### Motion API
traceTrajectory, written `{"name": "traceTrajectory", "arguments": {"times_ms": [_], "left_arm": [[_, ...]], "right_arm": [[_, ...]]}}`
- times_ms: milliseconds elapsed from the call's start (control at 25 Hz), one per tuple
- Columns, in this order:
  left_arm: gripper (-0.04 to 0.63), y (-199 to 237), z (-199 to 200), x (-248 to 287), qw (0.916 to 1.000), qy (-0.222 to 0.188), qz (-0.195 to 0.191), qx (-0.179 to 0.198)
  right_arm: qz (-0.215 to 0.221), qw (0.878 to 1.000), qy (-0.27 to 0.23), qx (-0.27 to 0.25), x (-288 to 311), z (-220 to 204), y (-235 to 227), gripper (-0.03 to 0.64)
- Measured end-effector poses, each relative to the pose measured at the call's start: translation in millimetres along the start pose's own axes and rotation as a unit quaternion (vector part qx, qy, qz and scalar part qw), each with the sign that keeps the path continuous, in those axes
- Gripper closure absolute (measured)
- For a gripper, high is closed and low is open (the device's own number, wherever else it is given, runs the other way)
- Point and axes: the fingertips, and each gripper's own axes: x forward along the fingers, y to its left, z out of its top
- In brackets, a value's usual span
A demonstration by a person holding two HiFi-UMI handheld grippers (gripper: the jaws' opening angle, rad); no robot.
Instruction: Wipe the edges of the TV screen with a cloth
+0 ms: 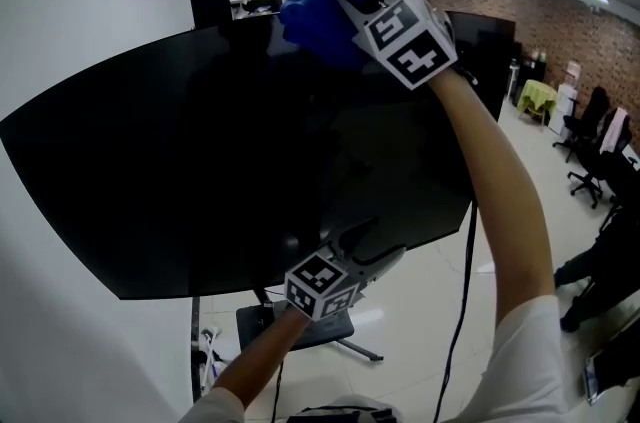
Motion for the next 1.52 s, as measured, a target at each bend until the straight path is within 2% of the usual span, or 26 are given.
{"name": "traceTrajectory", "arguments": {"times_ms": [200, 480, 840, 1080, 1200, 1280, 1520], "left_arm": [[0.313, -22, -9, 41, 0.9991, -0.001, -0.04, -0.012], [0.313, -42, -19, 82, 0.9968, -0.011, -0.073, -0.03], [0.313, -67, -35, 137, 0.9939, -0.003, -0.106, -0.029], [0.313, -90, -47, 170, 0.991, 0.004, -0.124, -0.051], [0.313, -94, -69, 187, 0.9897, 0.006, -0.132, -0.054], [0.313, -102, -71, 195, 0.9883, 0.011, -0.14, -0.061], [0.313, -109, -78, 214, 0.9869, 0.015, -0.145, -0.069]], "right_arm": [[-0.027, 0.999, 0.019, 0.01, -23, -44, -32, 0.537], [-0.07, 0.996, 0.05, 0.023, -59, -107, -73, 0.537], [-0.171, 0.977, 0.108, 0.064, -113, -216, -147, 0.535], [-0.174, 0.971, 0.152, 0.059, -144, -263, -170, 0.535], [-0.186, 0.966, 0.17, 0.064, -154, -291, -180, 0.535], [-0.2, 0.96, 0.181, 0.07, -161, -311, -188, 0.535], [-0.221, 0.95, 0.209, 0.071, -178, -334, -215, 0.535]]}}
